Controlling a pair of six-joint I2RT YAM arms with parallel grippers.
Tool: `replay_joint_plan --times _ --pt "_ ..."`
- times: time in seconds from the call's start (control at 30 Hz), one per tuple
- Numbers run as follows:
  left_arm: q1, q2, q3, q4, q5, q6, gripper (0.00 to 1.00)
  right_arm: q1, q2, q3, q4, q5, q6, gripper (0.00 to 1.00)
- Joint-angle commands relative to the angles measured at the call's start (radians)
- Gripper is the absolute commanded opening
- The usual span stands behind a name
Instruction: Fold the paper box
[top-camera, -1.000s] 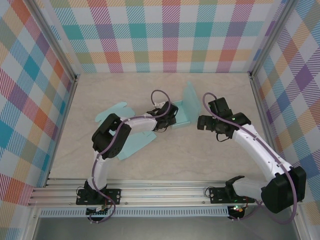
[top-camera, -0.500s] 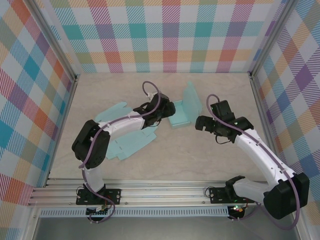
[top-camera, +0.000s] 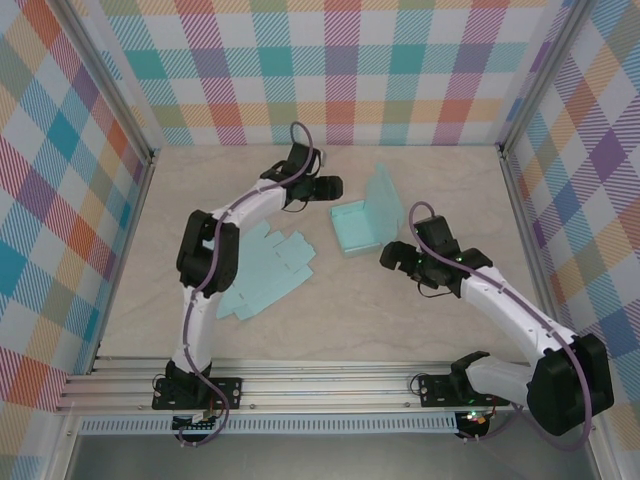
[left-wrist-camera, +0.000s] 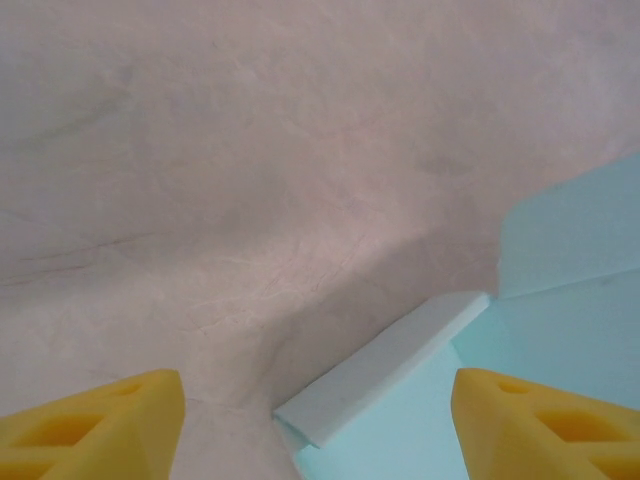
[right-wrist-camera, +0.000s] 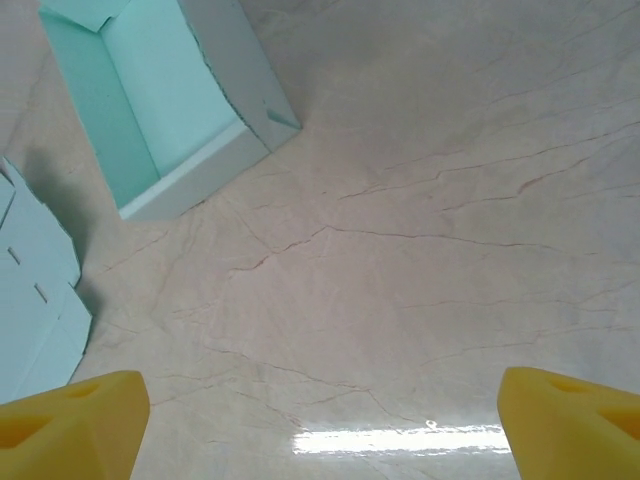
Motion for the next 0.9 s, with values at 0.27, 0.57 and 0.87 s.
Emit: replay_joint_plan --times 0.27,0.57,0.87 --pt "-0.003 0.177 0.279 -0.318 0.108 0.33 0.71 0.008 0.006 0.013 0.043 0.0 0.025 0.91" --pt "-0.043 0.218 0.308 -0.339 0.016 0.429 0.66 0.008 0.013 0.032 0.028 0.012 0.009 0.92" --pt "-0.086 0.213 0.289 -0.285 -0.13 0.42 0.3 0.007 0.01 0.038 0.005 0.047 -0.015 0.92"
